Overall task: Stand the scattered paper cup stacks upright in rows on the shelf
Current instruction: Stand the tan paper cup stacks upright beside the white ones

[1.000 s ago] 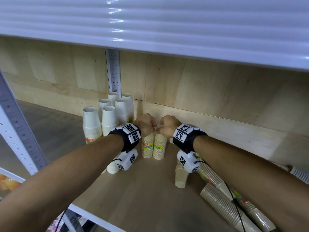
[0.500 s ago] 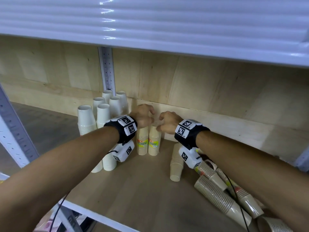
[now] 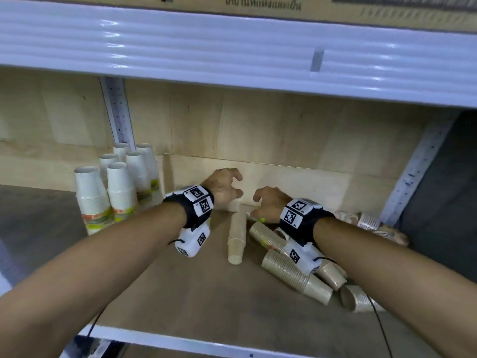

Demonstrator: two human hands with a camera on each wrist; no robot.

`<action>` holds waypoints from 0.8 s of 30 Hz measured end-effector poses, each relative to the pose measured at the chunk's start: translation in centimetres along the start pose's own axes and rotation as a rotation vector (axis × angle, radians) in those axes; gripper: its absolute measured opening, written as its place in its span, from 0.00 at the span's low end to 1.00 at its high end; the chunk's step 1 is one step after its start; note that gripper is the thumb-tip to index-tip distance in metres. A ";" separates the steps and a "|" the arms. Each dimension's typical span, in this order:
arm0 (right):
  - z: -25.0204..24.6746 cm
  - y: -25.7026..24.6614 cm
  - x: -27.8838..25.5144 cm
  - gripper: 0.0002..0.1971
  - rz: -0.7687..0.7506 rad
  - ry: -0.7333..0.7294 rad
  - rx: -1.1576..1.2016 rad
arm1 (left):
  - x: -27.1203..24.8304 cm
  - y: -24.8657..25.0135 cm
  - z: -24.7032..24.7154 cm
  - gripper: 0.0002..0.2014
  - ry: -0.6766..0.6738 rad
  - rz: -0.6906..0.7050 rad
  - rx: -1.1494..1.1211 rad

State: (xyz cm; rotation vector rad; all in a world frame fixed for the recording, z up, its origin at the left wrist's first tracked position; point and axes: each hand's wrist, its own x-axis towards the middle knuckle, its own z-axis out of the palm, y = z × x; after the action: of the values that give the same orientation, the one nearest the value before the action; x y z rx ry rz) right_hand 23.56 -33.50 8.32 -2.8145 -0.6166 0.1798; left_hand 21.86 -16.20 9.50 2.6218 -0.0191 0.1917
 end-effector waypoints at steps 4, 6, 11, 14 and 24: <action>1.6 2.6 -3.0 0.26 0.047 -0.042 0.011 | -1.1 0.1 4.0 0.28 -0.080 -0.058 -0.033; 2.4 3.7 -4.2 0.27 0.082 -0.060 0.025 | -1.8 -0.3 5.6 0.33 -0.100 -0.073 -0.029; 4.2 5.8 -7.2 0.28 0.151 -0.108 0.009 | -3.5 -1.2 8.7 0.41 -0.129 -0.122 -0.010; 5.3 6.9 -8.5 0.32 0.179 -0.116 -0.004 | -4.3 -1.8 9.9 0.45 -0.146 -0.178 -0.007; 8.0 9.5 -10.8 0.32 0.169 -0.115 0.024 | -6.2 -2.8 11.9 0.38 -0.129 -0.195 0.098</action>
State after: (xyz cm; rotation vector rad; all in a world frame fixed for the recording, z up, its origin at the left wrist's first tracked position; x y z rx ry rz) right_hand 16.16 -44.71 -1.20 -2.8472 -0.3967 0.3807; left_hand 17.47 -19.73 -2.98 2.7083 0.2055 -0.0461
